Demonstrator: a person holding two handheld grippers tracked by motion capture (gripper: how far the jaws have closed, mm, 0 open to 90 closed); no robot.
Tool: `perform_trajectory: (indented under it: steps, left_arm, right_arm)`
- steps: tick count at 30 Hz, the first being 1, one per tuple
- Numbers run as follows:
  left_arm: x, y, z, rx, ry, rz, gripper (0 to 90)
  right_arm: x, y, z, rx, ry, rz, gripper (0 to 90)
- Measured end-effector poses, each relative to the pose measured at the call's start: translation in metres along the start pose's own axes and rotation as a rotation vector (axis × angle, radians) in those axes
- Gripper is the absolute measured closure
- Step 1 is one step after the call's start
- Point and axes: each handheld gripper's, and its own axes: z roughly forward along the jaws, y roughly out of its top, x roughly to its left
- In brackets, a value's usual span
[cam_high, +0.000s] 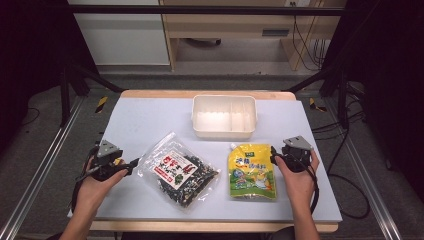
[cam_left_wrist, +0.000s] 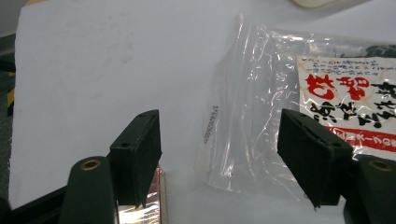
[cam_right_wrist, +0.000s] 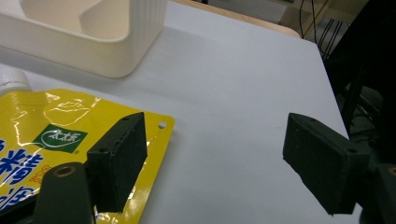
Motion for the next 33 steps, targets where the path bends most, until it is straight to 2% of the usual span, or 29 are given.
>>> perform_trajectory:
  steps: [2,5,7,12,19,21,22,26,27,28,33]
  left_arm:
    - [-0.001,0.001,-0.002,-0.024,-0.009,-0.011,27.2]
    - [-0.002,0.001,-0.002,-0.028,-0.020,-0.014,22.3]
    - [-0.003,0.000,-0.001,-0.031,-0.028,0.002,19.1]
    - [-0.003,-0.001,-0.004,-0.060,-0.036,0.002,19.0]
    - [0.001,-0.003,-0.007,-0.054,-0.012,-0.003,27.6]
    - [0.004,-0.003,-0.008,-0.052,0.003,-0.007,30.9]
    - [0.005,-0.004,-0.009,-0.053,0.004,-0.009,36.3]
    - [0.009,-0.006,-0.010,-0.045,0.017,-0.011,43.2]
    - [0.010,-0.006,-0.010,-0.043,0.019,-0.021,43.2]
    - [0.010,-0.006,-0.009,-0.045,0.017,-0.033,48.0]
    - [0.009,-0.007,-0.006,0.000,0.010,-0.026,54.4]
  right_arm:
    - [-0.003,-0.002,0.001,0.012,-0.010,0.018,21.2]
    - [-0.008,-0.004,0.001,0.017,-0.013,0.033,21.1]
    - [-0.010,-0.004,0.002,0.019,-0.013,0.044,20.8]
    - [-0.015,-0.007,0.001,0.037,-0.022,0.059,20.5]
    - [-0.014,-0.007,0.001,0.046,-0.028,0.063,20.3]
    - [-0.013,-0.007,0.002,0.050,-0.034,0.048,20.1]
    - [-0.013,-0.006,0.002,0.058,-0.032,0.047,20.1]
    - [-0.011,-0.005,0.004,0.063,-0.038,0.041,19.9]
    - [-0.010,-0.005,0.004,0.064,-0.037,0.037,20.0]
    - [-0.009,-0.005,0.004,0.069,-0.032,0.030,20.0]
    - [-0.010,-0.006,0.006,0.079,-0.031,0.040,19.8]
